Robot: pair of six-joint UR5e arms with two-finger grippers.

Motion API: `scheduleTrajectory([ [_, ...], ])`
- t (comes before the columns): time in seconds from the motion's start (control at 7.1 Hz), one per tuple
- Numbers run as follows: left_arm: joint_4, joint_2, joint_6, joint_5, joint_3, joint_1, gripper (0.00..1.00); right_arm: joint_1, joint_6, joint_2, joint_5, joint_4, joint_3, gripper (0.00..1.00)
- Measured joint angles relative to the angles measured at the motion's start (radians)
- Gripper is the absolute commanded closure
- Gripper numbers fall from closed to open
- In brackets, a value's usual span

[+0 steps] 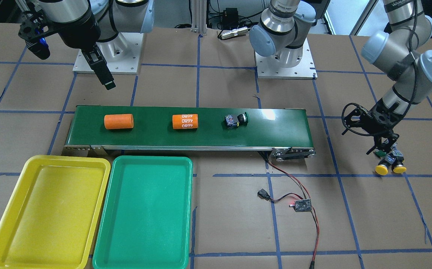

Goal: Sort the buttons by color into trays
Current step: 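Return the left gripper and grasp the yellow-capped push button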

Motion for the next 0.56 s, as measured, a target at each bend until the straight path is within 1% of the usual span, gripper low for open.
scheduleTrajectory([
  [0.14, 0.044, -0.062, 0.014, 0.002, 0.038, 0.02, 0.0, 0.0, -0.003, 0.0, -0.002, -0.003, 0.0, 0.0],
  [0.42, 0.08, -0.165, 0.037, 0.005, 0.109, 0.054, 0.0, 0.0, -0.004, -0.001, -0.002, -0.003, 0.0, 0.0],
  [0.56, 0.1, -0.209, 0.044, 0.005, 0.128, 0.079, 0.0, 0.0, -0.002, -0.003, -0.002, -0.002, 0.0, 0.0],
])
